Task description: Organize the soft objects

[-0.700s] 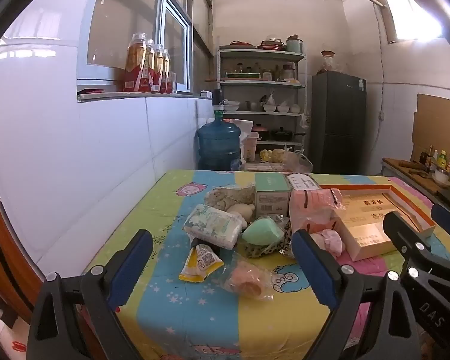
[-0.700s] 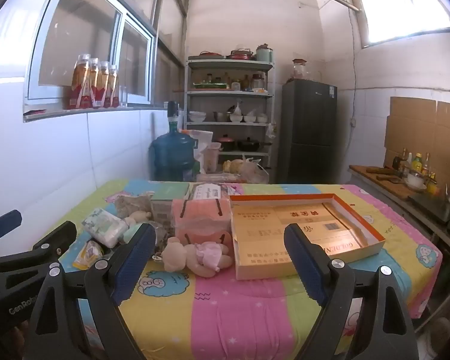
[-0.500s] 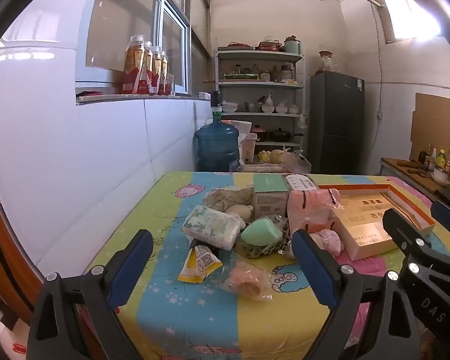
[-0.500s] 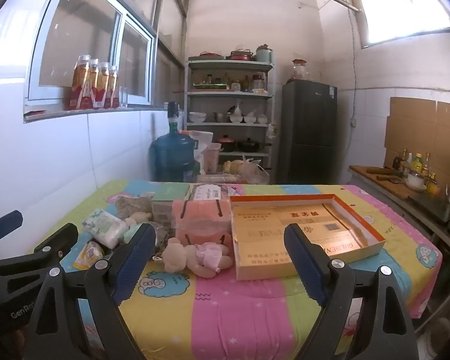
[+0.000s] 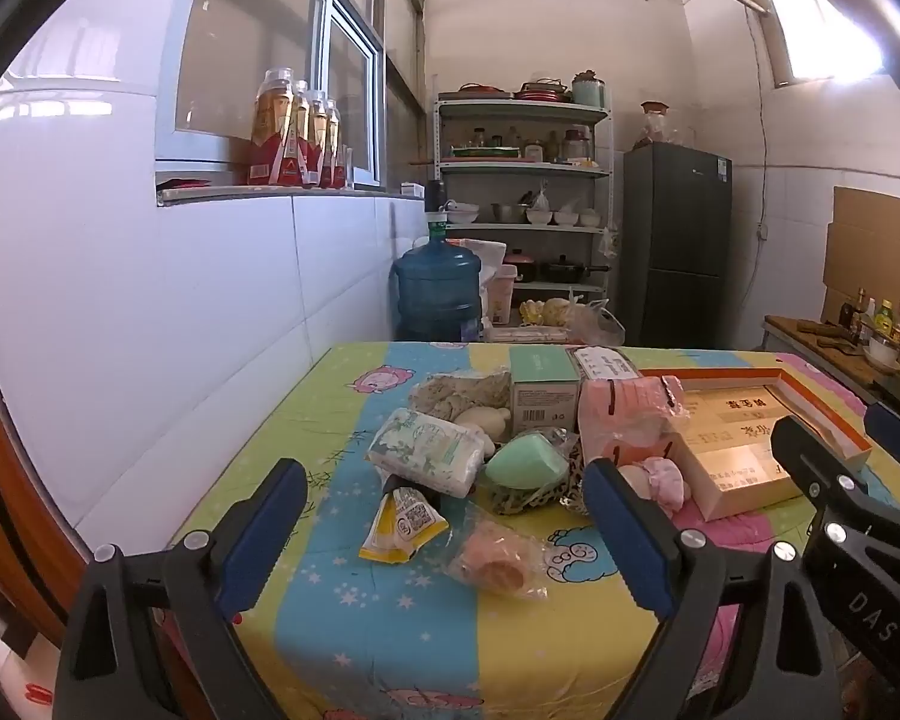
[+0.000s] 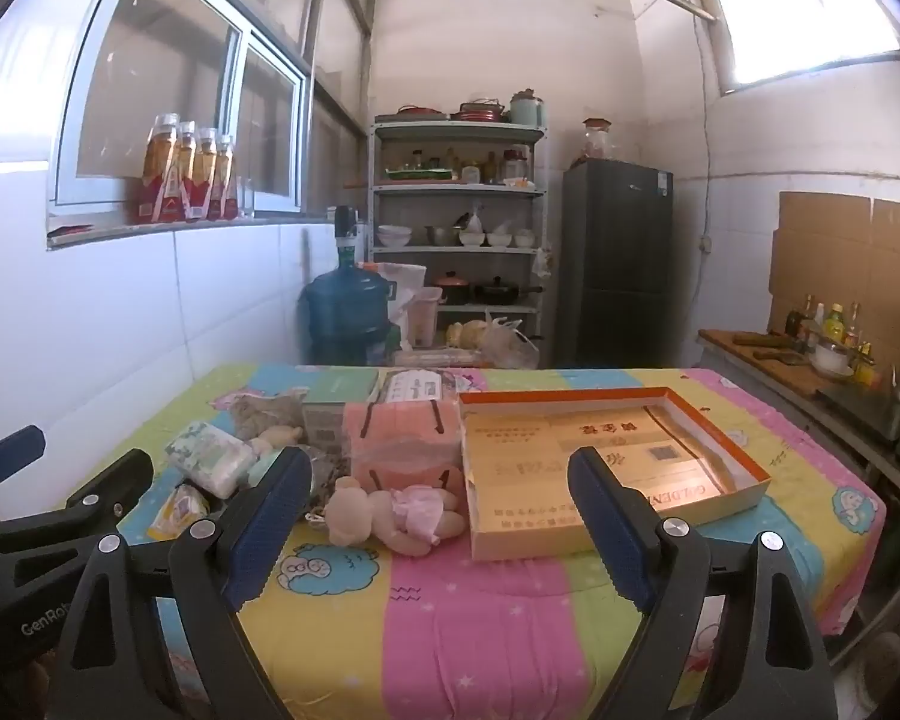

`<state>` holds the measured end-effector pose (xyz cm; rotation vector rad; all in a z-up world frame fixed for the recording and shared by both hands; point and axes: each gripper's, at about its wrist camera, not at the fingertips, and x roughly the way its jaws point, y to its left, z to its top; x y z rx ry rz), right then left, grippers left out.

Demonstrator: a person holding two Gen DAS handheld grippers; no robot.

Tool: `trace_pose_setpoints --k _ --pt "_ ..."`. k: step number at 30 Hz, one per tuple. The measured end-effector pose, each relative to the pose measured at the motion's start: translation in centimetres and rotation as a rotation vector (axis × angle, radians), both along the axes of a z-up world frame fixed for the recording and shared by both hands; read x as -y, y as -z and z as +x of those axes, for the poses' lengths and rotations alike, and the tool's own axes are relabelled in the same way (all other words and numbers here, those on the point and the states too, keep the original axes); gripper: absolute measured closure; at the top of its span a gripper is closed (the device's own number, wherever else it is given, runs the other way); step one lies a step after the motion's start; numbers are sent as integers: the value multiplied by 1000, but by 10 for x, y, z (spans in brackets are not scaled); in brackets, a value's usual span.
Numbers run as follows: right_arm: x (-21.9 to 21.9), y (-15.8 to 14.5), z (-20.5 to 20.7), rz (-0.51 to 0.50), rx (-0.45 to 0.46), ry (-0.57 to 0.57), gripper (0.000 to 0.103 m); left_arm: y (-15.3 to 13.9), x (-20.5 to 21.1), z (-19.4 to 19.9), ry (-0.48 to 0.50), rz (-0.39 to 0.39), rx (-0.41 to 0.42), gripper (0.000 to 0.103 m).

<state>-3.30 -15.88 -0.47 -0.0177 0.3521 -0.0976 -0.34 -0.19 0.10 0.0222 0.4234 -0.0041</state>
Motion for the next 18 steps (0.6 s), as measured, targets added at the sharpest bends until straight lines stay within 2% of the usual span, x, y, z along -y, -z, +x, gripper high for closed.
trace_pose_setpoints --k 18 --pt "-1 0 -1 2 -1 -4 15 1 2 0 -5 1 1 10"
